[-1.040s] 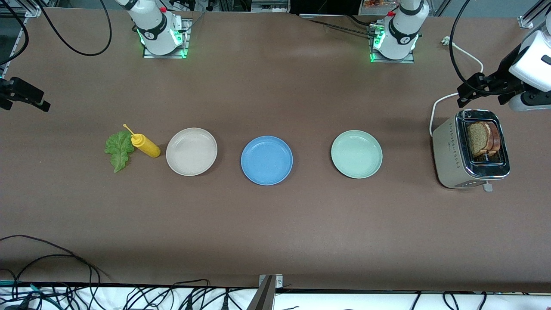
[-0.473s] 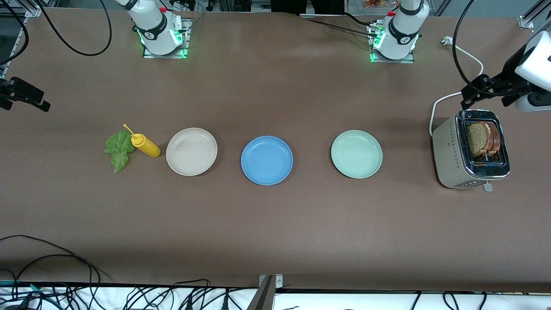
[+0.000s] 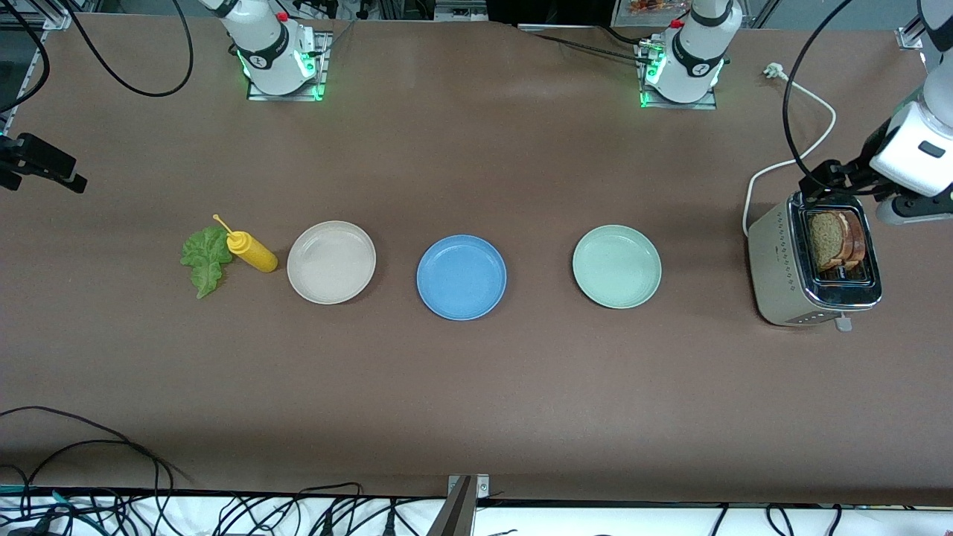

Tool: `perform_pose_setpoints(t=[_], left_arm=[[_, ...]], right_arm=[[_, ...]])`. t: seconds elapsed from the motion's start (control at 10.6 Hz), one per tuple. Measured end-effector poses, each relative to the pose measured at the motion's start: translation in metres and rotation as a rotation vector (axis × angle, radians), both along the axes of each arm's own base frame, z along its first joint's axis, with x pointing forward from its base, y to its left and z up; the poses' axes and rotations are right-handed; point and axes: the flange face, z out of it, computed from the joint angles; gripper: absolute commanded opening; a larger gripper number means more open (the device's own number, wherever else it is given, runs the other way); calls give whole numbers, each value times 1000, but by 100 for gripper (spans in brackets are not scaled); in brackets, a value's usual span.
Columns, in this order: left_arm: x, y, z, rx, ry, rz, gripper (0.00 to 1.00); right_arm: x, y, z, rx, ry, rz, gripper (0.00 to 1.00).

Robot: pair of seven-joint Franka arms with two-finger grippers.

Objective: Make sandwich in blue plate with both arms
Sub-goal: 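Lower the left gripper over the toaster toward a bread slice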

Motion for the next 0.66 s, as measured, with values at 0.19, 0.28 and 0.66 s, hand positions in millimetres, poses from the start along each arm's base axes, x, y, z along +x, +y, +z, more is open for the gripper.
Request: perform_pose_setpoints(t=[0.19,0.28,0.66], left_arm=[[8,34,-36,-1,-14,-13,100],[9,44,-54,-2,-12,-13,100],[8,60,-105,-7,-7,-39,100]], right_arm=[[0,0,0,0,0,0,100],[0,0,0,0,0,0,100],[0,0,0,0,0,0,100]])
